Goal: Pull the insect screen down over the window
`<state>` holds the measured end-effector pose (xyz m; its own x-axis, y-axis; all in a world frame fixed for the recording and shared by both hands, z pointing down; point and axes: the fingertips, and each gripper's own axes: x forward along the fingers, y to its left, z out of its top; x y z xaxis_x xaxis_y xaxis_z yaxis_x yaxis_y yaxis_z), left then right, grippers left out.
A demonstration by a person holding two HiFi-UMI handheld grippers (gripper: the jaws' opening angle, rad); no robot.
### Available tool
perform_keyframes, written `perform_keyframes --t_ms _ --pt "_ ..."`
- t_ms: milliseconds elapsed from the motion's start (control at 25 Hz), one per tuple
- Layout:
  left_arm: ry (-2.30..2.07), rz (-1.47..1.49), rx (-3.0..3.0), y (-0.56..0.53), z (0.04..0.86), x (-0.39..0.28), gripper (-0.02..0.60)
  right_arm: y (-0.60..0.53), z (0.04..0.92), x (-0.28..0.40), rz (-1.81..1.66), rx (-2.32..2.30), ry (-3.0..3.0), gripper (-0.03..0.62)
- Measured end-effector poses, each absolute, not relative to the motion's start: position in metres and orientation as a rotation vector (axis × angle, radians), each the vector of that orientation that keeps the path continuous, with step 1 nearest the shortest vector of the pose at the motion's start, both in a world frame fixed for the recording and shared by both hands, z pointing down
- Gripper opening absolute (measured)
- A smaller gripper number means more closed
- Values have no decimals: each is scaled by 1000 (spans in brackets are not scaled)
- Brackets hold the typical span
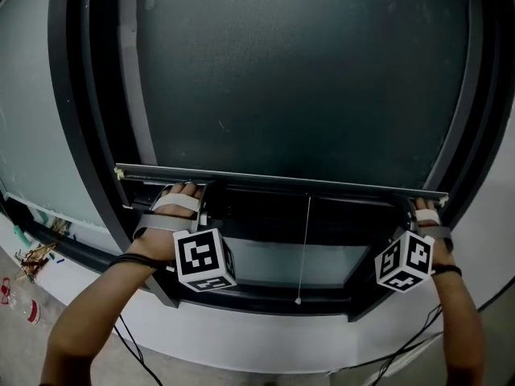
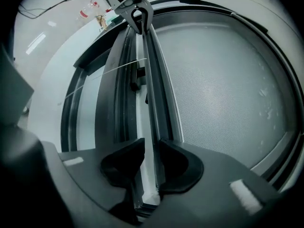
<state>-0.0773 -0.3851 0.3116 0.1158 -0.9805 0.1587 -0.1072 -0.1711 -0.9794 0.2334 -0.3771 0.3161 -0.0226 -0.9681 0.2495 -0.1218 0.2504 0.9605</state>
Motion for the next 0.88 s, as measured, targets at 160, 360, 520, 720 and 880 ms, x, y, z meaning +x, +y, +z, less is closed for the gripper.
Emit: perform_keyframes --t_ms 160,360,520,720,880 --pt "1048 -1299 -1496 -383 322 -80 117 -376 316 232 -939 1110 -1439 71" --pt "998 -1361 -1523 -382 345 -80 155 -375 336 232 -895 1052 -1440 48" --pt "959 -1401 -1537 -383 373 -79 174 -374 362 233 -857 1004 -1466 61" --pt "967 -1394 -1536 -385 378 -81 164 -374 369 232 -842 999 -1479 77" --pt "966 -1399 -1540 -388 383 -80 166 -376 374 232 -829 996 -1481 80"
